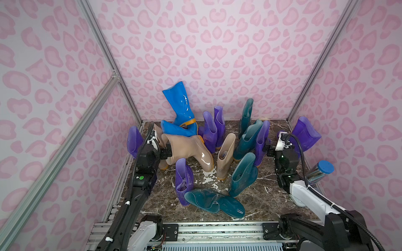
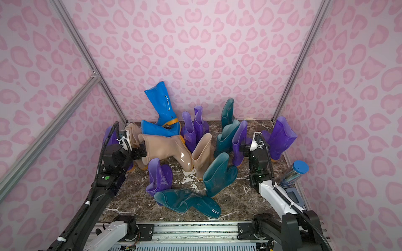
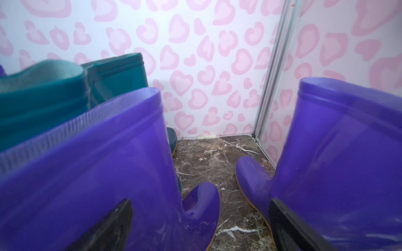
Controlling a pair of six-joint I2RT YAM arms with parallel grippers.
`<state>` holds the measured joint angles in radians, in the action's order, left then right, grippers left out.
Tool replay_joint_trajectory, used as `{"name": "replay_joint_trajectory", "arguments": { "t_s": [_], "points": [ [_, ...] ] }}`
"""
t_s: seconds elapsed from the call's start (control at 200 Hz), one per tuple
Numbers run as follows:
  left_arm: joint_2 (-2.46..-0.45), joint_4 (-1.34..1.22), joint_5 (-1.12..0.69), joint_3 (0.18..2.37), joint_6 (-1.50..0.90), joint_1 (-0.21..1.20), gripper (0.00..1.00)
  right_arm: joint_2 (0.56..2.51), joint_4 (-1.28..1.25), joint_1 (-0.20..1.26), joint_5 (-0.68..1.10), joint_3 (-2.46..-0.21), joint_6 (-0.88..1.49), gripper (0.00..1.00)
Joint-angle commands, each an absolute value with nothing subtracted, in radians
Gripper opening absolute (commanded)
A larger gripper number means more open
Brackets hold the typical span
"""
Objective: Match and arrange rain boots in pairs
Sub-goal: Adjust the rain boot at the center of the board.
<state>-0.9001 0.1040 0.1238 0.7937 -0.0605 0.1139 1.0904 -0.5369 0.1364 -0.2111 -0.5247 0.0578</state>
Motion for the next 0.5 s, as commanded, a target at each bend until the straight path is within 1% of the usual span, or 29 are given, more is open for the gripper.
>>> {"name": "replay_joint_trajectory", "arguments": {
  "t_s": [0.0,0.11,0.16,0.2,0.28,0.335,0.36,0.38,0.41,0.475,0.495],
  "points": [
    [-0.876,0.243,0.035,0.859,-0.054,0.115,0.99,1.039,-0.35,0.144,-0.282,-0.566,0.115,0.99],
    [-0.825,0.32,0.01,0.906,-0.042,0.115,0.99,0.982,-0.261,0.146,-0.297,-0.61,0.113,0.99],
    [-0.805,0.334,-0.006,0.93,-0.058,0.115,0.99,0.955,-0.221,0.146,-0.296,-0.631,0.157,0.99],
    [-0.794,0.339,-0.023,0.958,-0.08,0.114,0.99,0.935,-0.163,0.139,-0.256,-0.662,0.221,0.99],
    [-0.801,0.385,-0.009,1.047,-0.183,0.115,0.99,0.888,-0.134,0.088,-0.101,-0.706,0.305,0.99],
    [-0.823,0.445,-0.019,1.136,-0.226,0.115,0.99,0.851,-0.124,0.044,-0.085,-0.725,0.42,0.99],
    [-0.835,0.469,-0.031,1.18,-0.24,0.115,0.99,0.842,-0.128,0.021,-0.053,-0.738,0.428,0.99],
    [-0.844,0.49,-0.034,1.208,-0.257,0.115,0.99,0.844,-0.125,0.003,-0.028,-0.756,0.422,1.0],
    [-0.859,0.516,-0.024,1.246,-0.288,0.115,0.99,0.862,-0.093,-0.015,-0.011,-0.8,0.42,0.96],
    [-0.88,0.523,-0.036,1.278,-0.326,0.115,0.99,0.943,0.015,-0.033,-0.021,-0.93,0.373,0.9],
    [-0.884,0.527,-0.033,1.28,-0.354,0.114,0.99,0.973,0.055,-0.035,-0.034,-0.972,0.354,0.9]
  ]
}}
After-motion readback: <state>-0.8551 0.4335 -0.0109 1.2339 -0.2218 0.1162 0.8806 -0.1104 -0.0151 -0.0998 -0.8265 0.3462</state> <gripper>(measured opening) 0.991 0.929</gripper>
